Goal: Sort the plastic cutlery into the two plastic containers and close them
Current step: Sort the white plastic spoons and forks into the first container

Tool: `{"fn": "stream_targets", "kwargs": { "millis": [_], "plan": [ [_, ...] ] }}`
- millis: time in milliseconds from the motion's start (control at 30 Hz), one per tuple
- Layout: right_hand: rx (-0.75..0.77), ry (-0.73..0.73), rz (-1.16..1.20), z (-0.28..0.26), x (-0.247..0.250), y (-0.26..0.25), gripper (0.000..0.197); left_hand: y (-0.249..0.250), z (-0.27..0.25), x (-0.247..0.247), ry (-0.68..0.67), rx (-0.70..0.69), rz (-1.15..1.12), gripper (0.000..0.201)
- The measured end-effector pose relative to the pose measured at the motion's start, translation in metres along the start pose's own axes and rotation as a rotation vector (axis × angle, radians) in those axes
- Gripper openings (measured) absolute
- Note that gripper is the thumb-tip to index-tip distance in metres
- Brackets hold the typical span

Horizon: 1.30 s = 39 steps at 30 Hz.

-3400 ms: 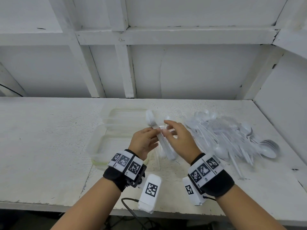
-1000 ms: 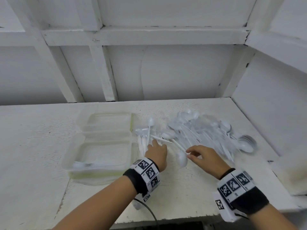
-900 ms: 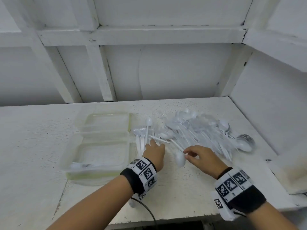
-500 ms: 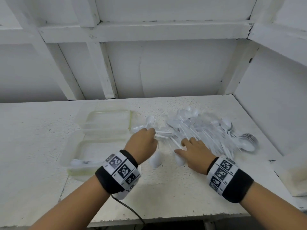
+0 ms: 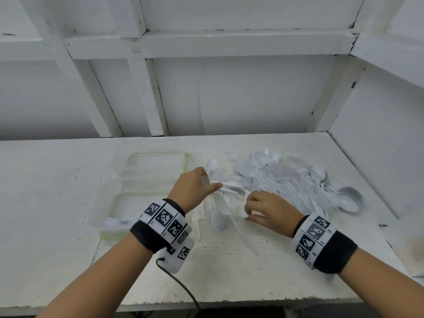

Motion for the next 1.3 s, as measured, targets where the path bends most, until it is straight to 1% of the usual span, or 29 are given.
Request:
{"fn": "stream_targets", "kwargs": {
  "millis": [67, 100, 167, 233, 300, 367, 433, 533, 600, 633, 667, 700, 733, 767, 833, 867, 933, 1000, 1067, 1100, 1167, 1233, 1300],
  "plan": [
    [-0.117, 0.058, 0.124, 0.005, 0.001, 0.004, 0.027, 0.002, 0.005, 0.000, -0.005, 0.032, -0.050, 0.034],
    [-0.152, 0.097, 0.148, 0.007, 0.003, 0.005, 0.027, 0.004, 0.007, 0.001, -0.001, 0.054, -0.092, 0.030],
    [-0.174, 0.186, 0.188, 0.013, 0.008, 0.003, 0.026, 0.004, 0.010, 0.004, 0.016, 0.100, -0.200, 0.018],
    [-0.206, 0.262, 0.248, 0.019, 0.013, 0.002, 0.029, 0.002, 0.013, 0.010, 0.038, 0.113, -0.272, 0.012],
    [-0.266, 0.325, 0.297, 0.024, 0.019, 0.002, 0.027, 0.001, 0.015, 0.016, 0.070, 0.091, -0.302, 0.009],
    [-0.344, 0.373, 0.356, 0.030, 0.027, 0.004, 0.019, 0.000, 0.017, 0.023, 0.113, 0.036, -0.327, 0.007],
    [-0.424, 0.409, 0.429, 0.036, 0.037, 0.005, 0.016, 0.000, 0.018, 0.030, 0.158, -0.029, -0.372, 0.007],
    [-0.549, 0.502, 0.590, 0.040, 0.056, 0.007, 0.015, 0.002, 0.017, 0.038, 0.234, -0.072, -0.465, 0.013],
    [-0.584, 0.559, 0.769, 0.040, 0.071, 0.004, 0.019, 0.004, 0.015, 0.039, 0.256, -0.076, -0.577, 0.015],
    [-0.581, 0.562, 0.793, 0.039, 0.076, 0.000, 0.019, 0.006, 0.013, 0.037, 0.252, -0.076, -0.631, 0.013],
    [-0.575, 0.557, 0.752, 0.038, 0.080, -0.002, 0.017, 0.007, 0.011, 0.035, 0.243, -0.075, -0.678, 0.012],
    [-0.568, 0.536, 0.675, 0.037, 0.082, -0.006, 0.012, 0.008, 0.008, 0.032, 0.232, -0.073, -0.717, 0.011],
    [-0.564, 0.480, 0.605, 0.035, 0.078, -0.009, 0.007, 0.008, 0.006, 0.027, 0.219, -0.064, -0.746, 0.010],
    [-0.579, 0.368, 0.544, 0.034, 0.070, -0.011, 0.015, 0.008, 0.003, 0.023, 0.204, -0.048, -0.773, 0.008],
    [-0.641, 0.012, 0.418, 0.024, 0.041, -0.014, 0.043, 0.005, -0.001, 0.012, 0.178, 0.001, -0.811, 0.009],
    [-0.658, -0.162, 0.330, 0.017, 0.025, -0.017, 0.048, 0.002, -0.003, 0.006, 0.171, 0.028, -0.804, 0.011],
    [-0.653, -0.420, 0.148, 0.004, 0.001, -0.025, 0.044, -0.004, -0.004, -0.005, 0.151, 0.059, -0.742, 0.017],
    [-0.628, -0.583, 0.054, -0.007, -0.013, -0.033, 0.040, -0.009, -0.004, -0.016, 0.101, 0.050, -0.678, 0.023],
    [-0.590, -0.677, 0.015, -0.012, -0.021, -0.038, 0.037, -0.011, -0.004, -0.025, 0.062, 0.059, -0.647, 0.024],
    [-0.579, -0.702, 0.009, -0.014, -0.023, -0.039, 0.035, -0.010, -0.005, -0.028, 0.049, 0.068, -0.652, 0.022],
    [-0.578, -0.725, 0.014, -0.014, -0.025, -0.038, 0.037, -0.007, -0.007, -0.033, 0.022, 0.083, -0.691, 0.011],
    [-0.602, -0.686, 0.092, -0.016, -0.023, -0.031, 0.030, -0.004, -0.006, -0.039, 0.003, 0.108, -0.701, 0.014],
    [-0.667, -0.558, 0.245, -0.022, -0.012, -0.021, 0.021, -0.007, -0.001, -0.046, -0.006, 0.162, -0.667, 0.013]
  ]
}}
Point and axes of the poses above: each hand's wrist, its own z-axis towards the middle knuckle, its own x-axis out of the back of the hand, y = z × x, the point moved 4 cm from there along z, towards the middle knuckle, and after that the axes turned 15 degrees about -z, right-handed, at the moved point
